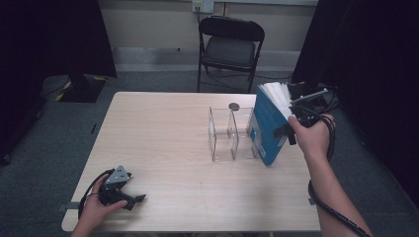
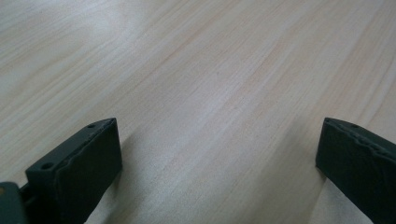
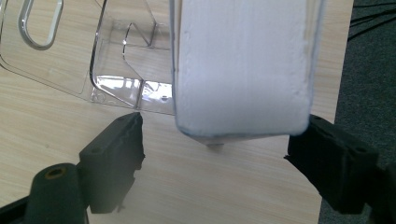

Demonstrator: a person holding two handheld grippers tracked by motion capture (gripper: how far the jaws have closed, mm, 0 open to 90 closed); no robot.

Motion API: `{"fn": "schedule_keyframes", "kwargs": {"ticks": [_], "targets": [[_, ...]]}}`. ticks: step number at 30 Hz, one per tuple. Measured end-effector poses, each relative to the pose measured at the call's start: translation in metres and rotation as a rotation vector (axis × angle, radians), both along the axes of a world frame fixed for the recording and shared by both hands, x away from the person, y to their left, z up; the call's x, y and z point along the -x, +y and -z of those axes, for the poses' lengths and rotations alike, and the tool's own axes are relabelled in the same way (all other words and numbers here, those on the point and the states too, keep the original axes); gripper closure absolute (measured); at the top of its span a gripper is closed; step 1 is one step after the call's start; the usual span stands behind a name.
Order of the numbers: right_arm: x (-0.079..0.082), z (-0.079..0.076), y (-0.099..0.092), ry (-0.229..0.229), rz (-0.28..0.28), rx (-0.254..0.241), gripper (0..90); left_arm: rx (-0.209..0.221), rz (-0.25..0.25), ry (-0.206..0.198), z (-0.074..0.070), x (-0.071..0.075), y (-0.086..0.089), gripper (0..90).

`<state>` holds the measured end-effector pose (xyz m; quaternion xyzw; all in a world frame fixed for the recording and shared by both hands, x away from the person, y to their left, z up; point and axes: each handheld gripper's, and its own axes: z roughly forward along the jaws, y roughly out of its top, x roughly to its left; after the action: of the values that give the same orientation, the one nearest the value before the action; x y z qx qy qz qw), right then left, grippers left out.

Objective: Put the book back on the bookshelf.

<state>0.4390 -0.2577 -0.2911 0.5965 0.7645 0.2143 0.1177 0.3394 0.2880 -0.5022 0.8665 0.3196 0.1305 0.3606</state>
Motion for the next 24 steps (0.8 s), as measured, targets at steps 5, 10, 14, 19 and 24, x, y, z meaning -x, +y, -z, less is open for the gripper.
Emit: {"fn": "schedule_keyframes", "kwargs": {"ticks": [5,10,14,19,24], "targets": [[0.004,0.001,0.002,-0.006,-0.019,0.003,18.4,-0.006,0.004,-0.005,0.0,0.0,0.0,0.0],[0.008,0.003,-0.002,-0.004,-0.02,-0.006,18.2,0.002,-0.003,0.001,0.0,0.0,0.0,0.0],[0.014,0.008,-0.006,-0.019,-0.016,-0.019,18.7,0.0,0.0,0.0,0.0,0.0,0.0,0.0],[0.02,0.015,-0.007,-0.009,-0.022,-0.026,18.4,0.002,-0.004,-0.006,0.0,0.0,0.0,0.0],[0.024,0.018,-0.007,-0.014,-0.022,-0.029,19.3,0.002,-0.003,-0.007,0.0,0.0,0.0,0.0]]}}
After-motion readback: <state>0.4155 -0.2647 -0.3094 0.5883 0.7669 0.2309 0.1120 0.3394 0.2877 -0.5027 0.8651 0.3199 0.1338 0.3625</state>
